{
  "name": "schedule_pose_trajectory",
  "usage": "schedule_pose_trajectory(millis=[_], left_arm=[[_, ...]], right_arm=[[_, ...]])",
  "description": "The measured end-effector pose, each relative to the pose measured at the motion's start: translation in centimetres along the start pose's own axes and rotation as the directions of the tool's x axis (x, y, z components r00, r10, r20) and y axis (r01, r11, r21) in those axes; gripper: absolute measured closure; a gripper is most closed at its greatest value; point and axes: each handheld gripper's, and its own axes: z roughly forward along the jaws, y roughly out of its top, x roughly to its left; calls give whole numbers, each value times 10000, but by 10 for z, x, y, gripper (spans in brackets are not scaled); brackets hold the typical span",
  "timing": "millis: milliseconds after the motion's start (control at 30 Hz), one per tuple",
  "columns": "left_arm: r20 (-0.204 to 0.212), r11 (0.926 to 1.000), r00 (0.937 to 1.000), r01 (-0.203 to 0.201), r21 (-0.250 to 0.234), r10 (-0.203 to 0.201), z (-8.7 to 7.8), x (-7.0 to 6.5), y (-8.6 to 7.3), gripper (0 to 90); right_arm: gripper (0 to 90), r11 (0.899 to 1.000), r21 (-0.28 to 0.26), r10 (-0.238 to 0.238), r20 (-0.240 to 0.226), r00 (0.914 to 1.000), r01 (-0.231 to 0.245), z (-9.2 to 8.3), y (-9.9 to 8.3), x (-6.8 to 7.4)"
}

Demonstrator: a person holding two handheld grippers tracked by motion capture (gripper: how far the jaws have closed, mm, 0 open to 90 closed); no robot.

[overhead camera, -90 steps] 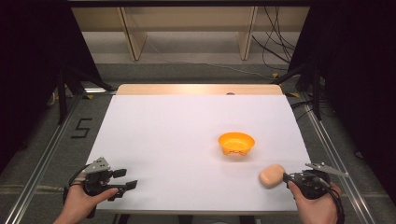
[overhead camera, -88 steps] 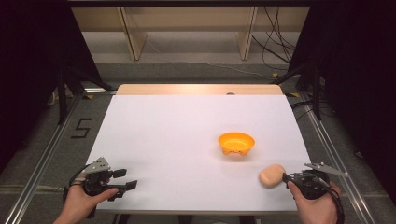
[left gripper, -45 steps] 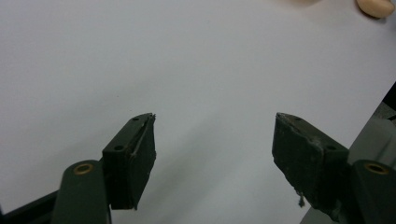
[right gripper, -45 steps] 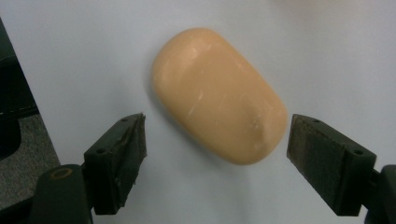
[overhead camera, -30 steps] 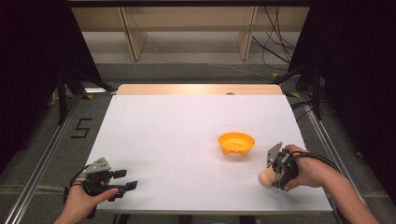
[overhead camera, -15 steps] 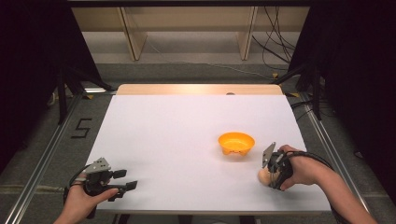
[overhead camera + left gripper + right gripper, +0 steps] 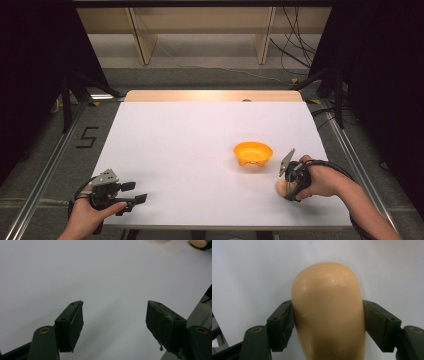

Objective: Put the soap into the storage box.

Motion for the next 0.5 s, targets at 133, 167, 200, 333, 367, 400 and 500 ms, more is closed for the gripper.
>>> schedule_pose_trajectory(millis=[133,167,200,333,367,400,500], left_arm=[[13,10000,10000,6,-34,-6,0,0,0,299],[13,10000,10000,-1,-31,1,0,0,0,299],[12,10000,10000,-8,-31,8,0,0,0,299],[12,10000,10000,-5,-33,5,0,0,0,299],[13,10000,10000,-9,-26,9,0,0,0,299],[27,10000,10000,-10,24,10,0,0,0,299],[-7,10000,10000,-63,43,63,0,1,0,299]], right_arm=[[318,9996,-20,270,-2,9996,-270,0,1,0],[320,9995,-20,329,17,9995,-329,1,2,0],[322,9993,26,372,45,9993,-372,1,2,0],[326,9983,192,550,102,9984,-552,0,4,1],[326,9983,175,548,99,9984,-550,0,4,1],[327,9978,180,638,95,9979,-640,0,4,1],[326,9984,166,548,25,9985,-548,0,2,1]])
